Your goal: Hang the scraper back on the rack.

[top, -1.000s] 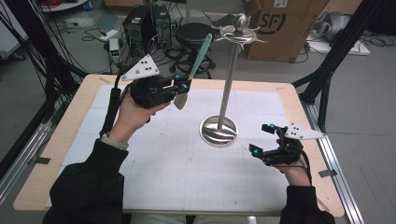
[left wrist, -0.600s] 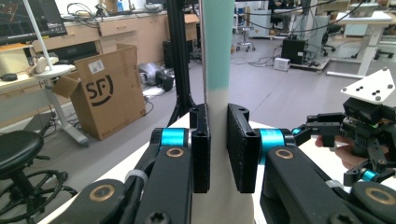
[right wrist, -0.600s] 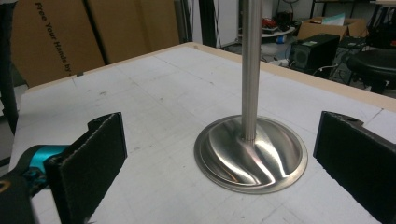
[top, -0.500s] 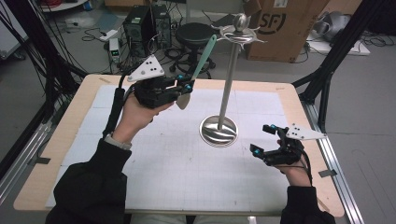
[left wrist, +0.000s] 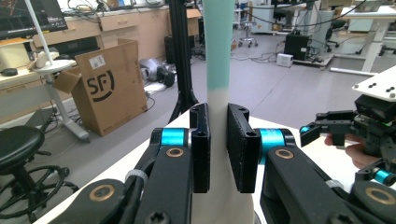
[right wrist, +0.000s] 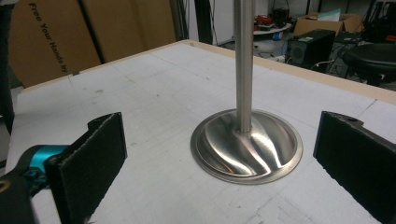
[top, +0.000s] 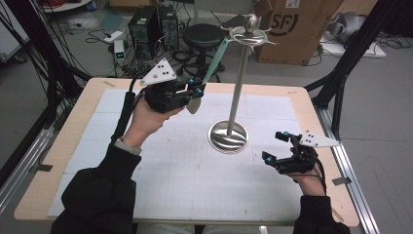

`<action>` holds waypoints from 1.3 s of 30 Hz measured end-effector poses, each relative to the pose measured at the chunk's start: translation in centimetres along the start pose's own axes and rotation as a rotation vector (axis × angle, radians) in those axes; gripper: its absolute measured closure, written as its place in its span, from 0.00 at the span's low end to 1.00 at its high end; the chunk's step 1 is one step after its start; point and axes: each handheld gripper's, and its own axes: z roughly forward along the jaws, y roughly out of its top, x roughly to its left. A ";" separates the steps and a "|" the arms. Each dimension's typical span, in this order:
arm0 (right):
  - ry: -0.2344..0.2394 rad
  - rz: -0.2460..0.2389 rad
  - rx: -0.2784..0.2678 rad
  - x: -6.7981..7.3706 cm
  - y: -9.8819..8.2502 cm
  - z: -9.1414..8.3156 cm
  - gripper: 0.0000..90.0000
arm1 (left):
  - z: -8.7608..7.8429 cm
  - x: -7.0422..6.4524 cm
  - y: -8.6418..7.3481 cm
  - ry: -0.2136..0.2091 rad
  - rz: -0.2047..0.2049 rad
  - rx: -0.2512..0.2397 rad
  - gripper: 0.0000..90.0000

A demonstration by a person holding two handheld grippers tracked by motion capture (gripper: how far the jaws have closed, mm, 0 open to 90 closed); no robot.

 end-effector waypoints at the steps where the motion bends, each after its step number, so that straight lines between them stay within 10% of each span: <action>1: -0.001 -0.002 -0.001 0.0 0.0 0.0 0.02 | 0.1 0.0 0.0 0.002 0.001 0.003 0.89; 23: 0.001 -0.003 0.003 0.2 0.0 -0.1 0.02 | 2.9 -0.9 -1.1 -0.011 -0.026 -0.048 0.87; 29: -0.008 -0.004 -0.002 0.2 0.0 -0.4 0.02 | 1.8 -1.3 -1.9 -0.050 0.011 -0.075 0.65; 39: -0.012 -0.012 -0.003 0.6 -0.1 0.0 0.02 | -0.2 0.1 -6.6 -0.099 0.019 0.049 0.32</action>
